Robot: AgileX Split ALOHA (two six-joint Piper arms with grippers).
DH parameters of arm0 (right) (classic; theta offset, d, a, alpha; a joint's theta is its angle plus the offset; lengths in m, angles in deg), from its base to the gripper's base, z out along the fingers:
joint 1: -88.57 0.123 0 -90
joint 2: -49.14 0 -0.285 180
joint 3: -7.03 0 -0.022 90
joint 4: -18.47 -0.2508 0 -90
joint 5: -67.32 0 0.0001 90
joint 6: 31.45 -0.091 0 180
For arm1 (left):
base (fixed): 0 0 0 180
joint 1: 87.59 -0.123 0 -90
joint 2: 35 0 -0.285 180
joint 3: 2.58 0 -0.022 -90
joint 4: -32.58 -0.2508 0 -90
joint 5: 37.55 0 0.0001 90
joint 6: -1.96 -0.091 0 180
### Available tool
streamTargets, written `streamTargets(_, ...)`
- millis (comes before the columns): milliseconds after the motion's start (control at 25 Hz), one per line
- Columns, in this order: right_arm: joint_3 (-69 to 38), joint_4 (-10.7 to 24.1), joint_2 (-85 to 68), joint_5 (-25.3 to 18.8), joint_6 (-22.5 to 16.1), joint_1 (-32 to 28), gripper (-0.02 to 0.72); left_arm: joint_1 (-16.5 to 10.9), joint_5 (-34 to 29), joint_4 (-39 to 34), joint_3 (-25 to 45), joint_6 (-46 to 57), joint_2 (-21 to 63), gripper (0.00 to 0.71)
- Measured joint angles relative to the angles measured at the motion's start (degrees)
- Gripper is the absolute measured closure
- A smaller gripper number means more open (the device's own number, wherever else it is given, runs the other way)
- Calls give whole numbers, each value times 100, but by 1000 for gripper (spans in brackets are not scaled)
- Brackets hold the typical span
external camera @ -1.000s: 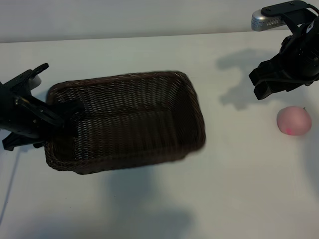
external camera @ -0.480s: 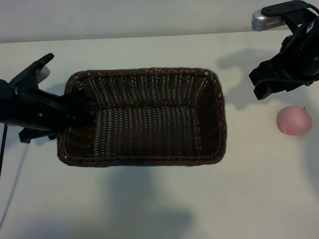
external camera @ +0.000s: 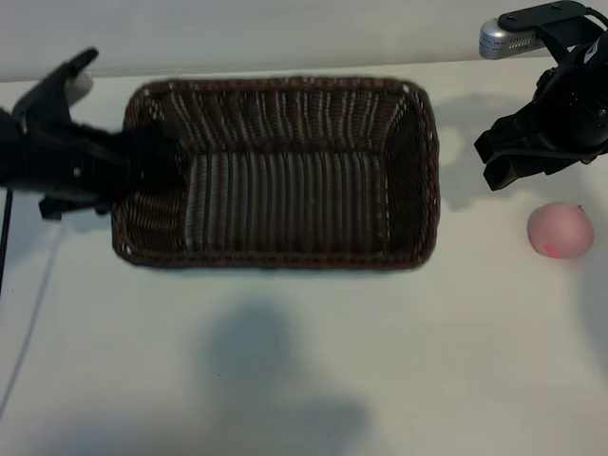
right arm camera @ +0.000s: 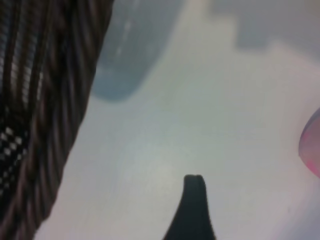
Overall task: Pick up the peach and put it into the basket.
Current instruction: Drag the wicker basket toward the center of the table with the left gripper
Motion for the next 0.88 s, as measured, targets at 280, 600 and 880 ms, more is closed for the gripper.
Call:
streamTargets(280, 0, 0, 0, 0, 0, 0, 108, 6, -185, -318, -872, 361, -853, 377)
streamTargets(600, 0, 0, 0, 0, 0, 0, 108, 351, -99, -82, -1355, 383, -1637, 377)
streamTargets(880, 0, 0, 0, 0, 0, 0, 108, 508, 13, 81, -1426, 383, -2005, 377)
